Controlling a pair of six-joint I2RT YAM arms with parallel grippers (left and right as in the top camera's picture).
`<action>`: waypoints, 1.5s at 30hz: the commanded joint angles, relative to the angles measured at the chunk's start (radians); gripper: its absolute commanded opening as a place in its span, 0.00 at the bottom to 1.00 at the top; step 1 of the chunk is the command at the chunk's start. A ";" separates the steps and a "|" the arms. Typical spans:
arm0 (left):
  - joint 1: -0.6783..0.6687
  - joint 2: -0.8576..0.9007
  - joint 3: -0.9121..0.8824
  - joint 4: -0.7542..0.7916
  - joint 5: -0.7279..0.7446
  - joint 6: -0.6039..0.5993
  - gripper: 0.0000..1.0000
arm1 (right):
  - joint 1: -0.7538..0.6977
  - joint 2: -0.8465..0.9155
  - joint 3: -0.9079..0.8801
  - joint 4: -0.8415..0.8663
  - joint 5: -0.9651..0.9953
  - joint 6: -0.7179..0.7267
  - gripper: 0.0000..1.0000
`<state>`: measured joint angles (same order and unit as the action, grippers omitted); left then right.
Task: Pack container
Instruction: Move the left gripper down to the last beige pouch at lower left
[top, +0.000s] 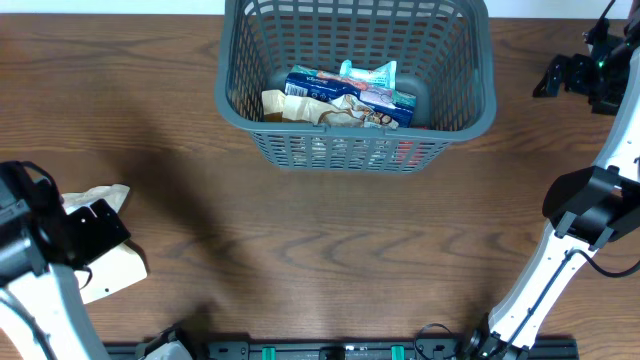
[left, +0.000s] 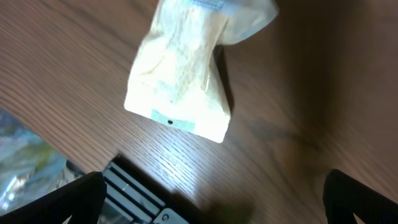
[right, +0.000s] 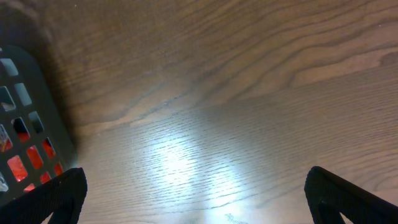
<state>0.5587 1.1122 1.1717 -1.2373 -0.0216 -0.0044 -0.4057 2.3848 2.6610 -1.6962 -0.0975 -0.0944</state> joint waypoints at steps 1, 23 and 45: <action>0.029 0.100 -0.054 0.048 0.011 -0.002 0.98 | 0.000 -0.015 0.005 -0.002 -0.007 0.000 0.99; 0.051 0.526 -0.058 0.254 0.010 0.319 0.99 | 0.001 -0.015 0.005 -0.002 -0.008 -0.005 0.99; 0.078 0.585 -0.060 0.402 -0.052 0.351 0.99 | 0.000 -0.015 0.005 -0.002 -0.008 -0.011 0.99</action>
<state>0.6308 1.6463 1.1175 -0.8368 -0.0849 0.3382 -0.4057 2.3848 2.6610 -1.6962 -0.0975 -0.0956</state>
